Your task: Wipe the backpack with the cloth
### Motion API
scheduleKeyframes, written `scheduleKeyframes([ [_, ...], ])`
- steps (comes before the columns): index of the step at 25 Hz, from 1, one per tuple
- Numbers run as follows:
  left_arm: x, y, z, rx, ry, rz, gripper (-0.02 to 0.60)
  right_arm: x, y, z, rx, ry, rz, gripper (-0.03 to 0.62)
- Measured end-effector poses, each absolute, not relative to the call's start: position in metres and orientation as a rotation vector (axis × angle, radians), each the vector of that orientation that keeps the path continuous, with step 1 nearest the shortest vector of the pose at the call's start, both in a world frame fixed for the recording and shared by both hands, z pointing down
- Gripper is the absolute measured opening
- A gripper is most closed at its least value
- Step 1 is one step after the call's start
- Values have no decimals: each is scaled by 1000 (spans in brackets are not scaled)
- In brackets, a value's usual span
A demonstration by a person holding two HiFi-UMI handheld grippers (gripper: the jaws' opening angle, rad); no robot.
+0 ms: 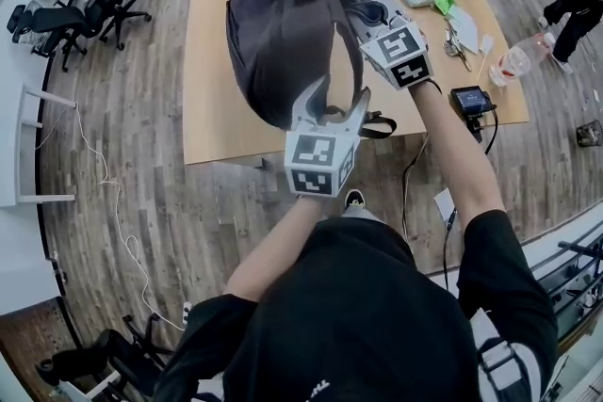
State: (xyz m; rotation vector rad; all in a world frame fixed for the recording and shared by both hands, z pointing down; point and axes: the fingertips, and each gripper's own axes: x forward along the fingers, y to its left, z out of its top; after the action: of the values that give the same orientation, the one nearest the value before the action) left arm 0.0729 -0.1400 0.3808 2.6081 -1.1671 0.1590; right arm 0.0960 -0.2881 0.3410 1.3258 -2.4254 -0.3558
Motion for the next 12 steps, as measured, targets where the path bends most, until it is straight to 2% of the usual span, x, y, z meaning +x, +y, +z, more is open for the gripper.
scheduleKeyframes([
  [8,126,-201,410,2551,-1289,260,275,96,-262,334,1143,-2396,-527,43],
  [9,128,-207,407,2547,-1309,232,218,102,-261,331,1156,-2397,-530,43],
  [10,128,-211,404,2556,-1320,211,74,110,-261,326,1180,-2389,-536,43],
  [12,124,-213,402,2581,-1310,182,61,128,-260,320,1225,-2360,-556,43],
])
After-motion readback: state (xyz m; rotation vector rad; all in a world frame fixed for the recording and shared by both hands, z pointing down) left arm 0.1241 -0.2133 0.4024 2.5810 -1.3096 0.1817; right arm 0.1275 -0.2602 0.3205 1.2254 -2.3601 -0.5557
